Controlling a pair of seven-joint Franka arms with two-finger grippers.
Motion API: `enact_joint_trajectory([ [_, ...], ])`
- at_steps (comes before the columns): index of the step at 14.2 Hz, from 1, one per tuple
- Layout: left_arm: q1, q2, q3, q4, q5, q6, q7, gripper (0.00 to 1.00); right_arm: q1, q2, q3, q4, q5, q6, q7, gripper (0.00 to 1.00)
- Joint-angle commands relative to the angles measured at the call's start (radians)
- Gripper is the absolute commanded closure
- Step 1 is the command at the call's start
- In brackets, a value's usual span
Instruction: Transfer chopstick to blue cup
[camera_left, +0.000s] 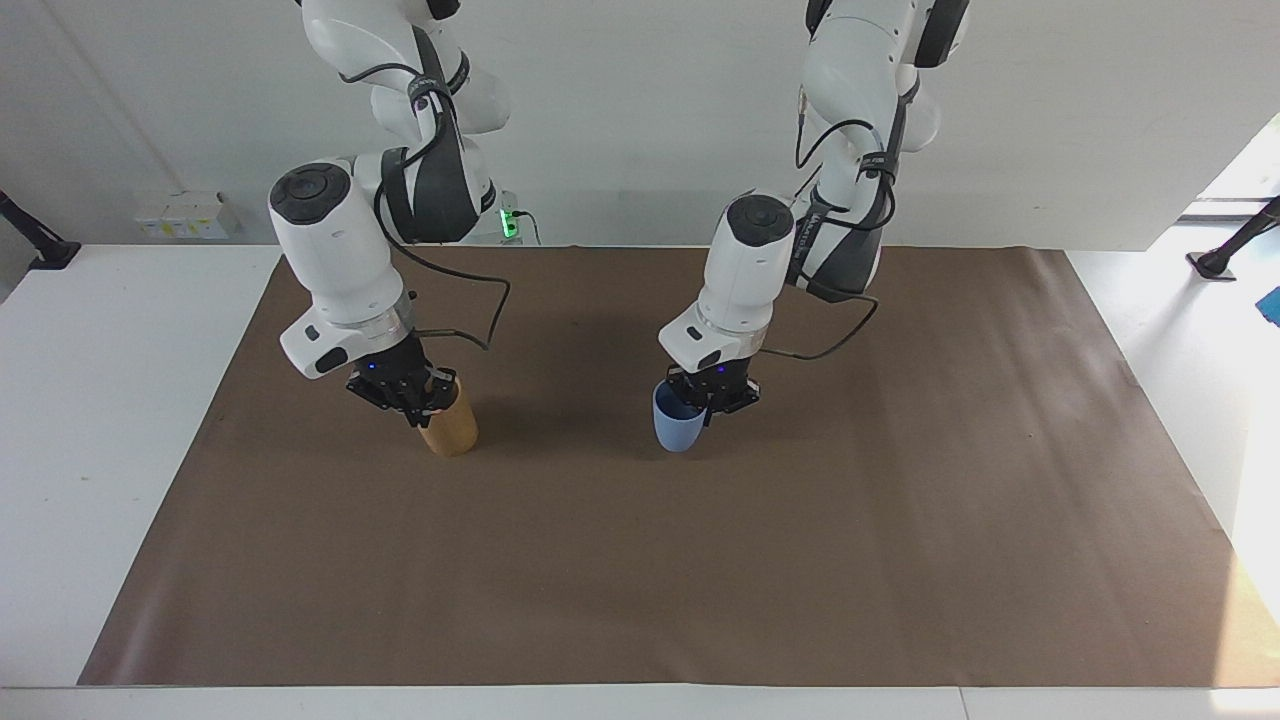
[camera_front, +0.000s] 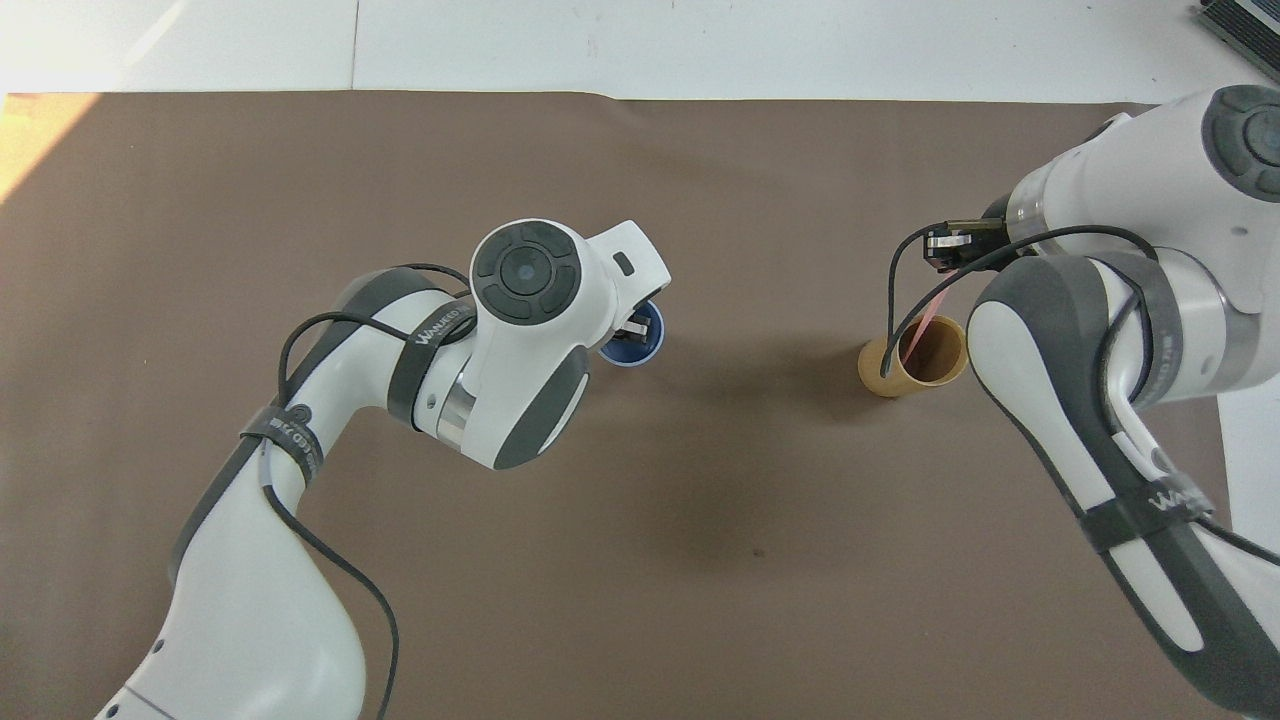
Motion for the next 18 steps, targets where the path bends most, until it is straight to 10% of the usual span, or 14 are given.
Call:
enact_joint_trajectory([
  [1, -0.023, 0.054, 0.018, 0.047, -0.018, 0.029, -0.012, 1.00, -0.006, -0.073, 0.000, -0.037, 0.027, 0.003, -0.036, 1.00],
  [5, -0.023, 0.053, 0.018, 0.049, -0.025, 0.023, -0.012, 1.00, -0.018, -0.182, 0.000, -0.037, 0.027, -0.029, -0.033, 1.00],
  [7, -0.024, 0.050, 0.022, 0.050, -0.016, 0.020, -0.012, 0.00, -0.018, -0.240, 0.000, -0.044, 0.027, -0.048, -0.033, 1.00],
  [13, 0.010, -0.129, 0.069, 0.049, -0.018, -0.184, -0.010, 0.00, 0.012, -0.297, 0.003, -0.092, 0.027, 0.048, -0.002, 1.00],
  [18, 0.177, -0.286, 0.086, 0.003, -0.015, -0.316, 0.112, 0.00, 0.225, -0.300, 0.004, -0.084, 0.007, 0.165, 0.211, 1.00],
])
